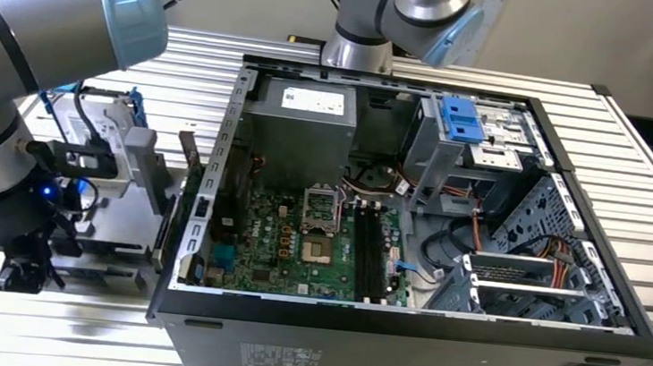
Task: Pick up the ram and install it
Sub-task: 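Pick up the ram and move it above insertion slot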
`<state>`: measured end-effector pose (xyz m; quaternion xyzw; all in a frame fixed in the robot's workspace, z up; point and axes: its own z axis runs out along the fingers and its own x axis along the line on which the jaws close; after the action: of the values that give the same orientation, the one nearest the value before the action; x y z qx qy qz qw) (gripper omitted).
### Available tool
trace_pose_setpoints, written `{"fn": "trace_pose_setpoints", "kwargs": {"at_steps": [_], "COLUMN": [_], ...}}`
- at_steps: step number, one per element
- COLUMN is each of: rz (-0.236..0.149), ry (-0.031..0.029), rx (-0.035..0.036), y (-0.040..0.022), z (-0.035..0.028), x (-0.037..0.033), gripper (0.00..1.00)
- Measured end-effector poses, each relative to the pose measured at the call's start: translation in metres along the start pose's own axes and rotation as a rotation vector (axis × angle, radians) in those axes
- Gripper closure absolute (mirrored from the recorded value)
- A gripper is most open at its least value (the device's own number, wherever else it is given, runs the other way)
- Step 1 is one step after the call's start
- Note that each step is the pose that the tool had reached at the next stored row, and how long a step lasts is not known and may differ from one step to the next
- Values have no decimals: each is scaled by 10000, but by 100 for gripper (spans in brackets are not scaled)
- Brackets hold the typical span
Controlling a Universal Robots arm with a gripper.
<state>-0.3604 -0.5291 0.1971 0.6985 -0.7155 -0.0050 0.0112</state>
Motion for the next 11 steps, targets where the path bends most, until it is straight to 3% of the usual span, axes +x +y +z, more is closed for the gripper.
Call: {"fn": "trace_pose_setpoints", "kwargs": {"at_steps": [4,11], "rz": [-1,-2], "ry": [1,0], "rx": [0,0], "y": [0,0], "z": [32,36], "x": [0,0], "gripper": [0,0]}}
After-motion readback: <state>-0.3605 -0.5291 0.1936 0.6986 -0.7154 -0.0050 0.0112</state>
